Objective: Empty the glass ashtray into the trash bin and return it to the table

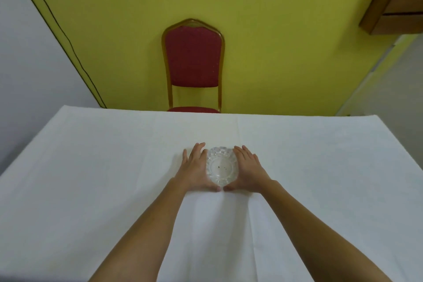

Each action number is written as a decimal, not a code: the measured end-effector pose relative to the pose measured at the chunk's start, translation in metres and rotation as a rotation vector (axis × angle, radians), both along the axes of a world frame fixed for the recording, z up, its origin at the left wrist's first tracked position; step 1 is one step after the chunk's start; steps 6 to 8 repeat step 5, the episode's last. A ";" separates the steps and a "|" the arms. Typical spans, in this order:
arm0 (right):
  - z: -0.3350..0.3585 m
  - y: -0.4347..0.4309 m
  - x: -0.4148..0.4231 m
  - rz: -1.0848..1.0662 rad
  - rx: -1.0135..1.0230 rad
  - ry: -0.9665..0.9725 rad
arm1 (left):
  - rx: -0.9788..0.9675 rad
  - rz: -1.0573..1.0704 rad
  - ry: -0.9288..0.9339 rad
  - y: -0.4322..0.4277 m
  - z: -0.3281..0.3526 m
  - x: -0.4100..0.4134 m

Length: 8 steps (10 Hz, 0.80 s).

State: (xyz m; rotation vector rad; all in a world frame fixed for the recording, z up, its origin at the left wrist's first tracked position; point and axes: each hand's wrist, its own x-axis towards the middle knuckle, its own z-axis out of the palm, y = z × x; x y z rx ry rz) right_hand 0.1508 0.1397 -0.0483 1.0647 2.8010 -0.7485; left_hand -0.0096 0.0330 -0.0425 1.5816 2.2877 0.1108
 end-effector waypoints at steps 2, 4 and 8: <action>-0.002 -0.004 0.001 0.007 0.016 -0.120 | -0.054 -0.058 -0.005 -0.005 -0.003 -0.013; 0.013 -0.003 0.002 0.084 0.061 -0.285 | -0.135 -0.131 0.057 -0.005 0.006 -0.013; 0.025 0.002 0.004 0.103 0.028 -0.337 | -0.157 -0.138 0.062 -0.002 0.020 -0.014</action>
